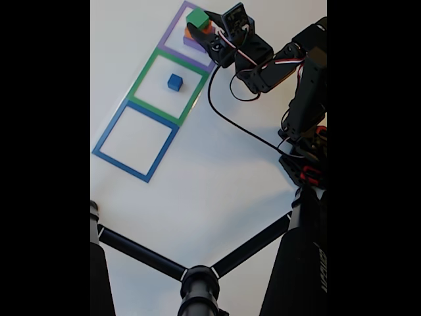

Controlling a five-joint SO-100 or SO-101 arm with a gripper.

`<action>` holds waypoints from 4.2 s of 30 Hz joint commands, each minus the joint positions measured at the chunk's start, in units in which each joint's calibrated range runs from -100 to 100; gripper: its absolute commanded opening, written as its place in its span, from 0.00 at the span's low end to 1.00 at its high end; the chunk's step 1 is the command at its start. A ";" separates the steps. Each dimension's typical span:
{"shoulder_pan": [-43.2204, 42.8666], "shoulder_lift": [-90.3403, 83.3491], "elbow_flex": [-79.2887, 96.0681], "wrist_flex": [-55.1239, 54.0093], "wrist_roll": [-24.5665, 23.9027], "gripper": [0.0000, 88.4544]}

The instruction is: Tower of hanoi

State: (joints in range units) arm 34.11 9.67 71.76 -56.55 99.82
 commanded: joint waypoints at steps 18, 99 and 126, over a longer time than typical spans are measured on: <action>-4.87 -50.72 -3.85 58.33 0.18 0.08; -58.27 -20.12 15.61 4.81 0.18 0.08; -61.15 19.93 -3.39 -18.67 0.18 0.08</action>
State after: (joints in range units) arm -26.62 29.34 69.01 -73.24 99.46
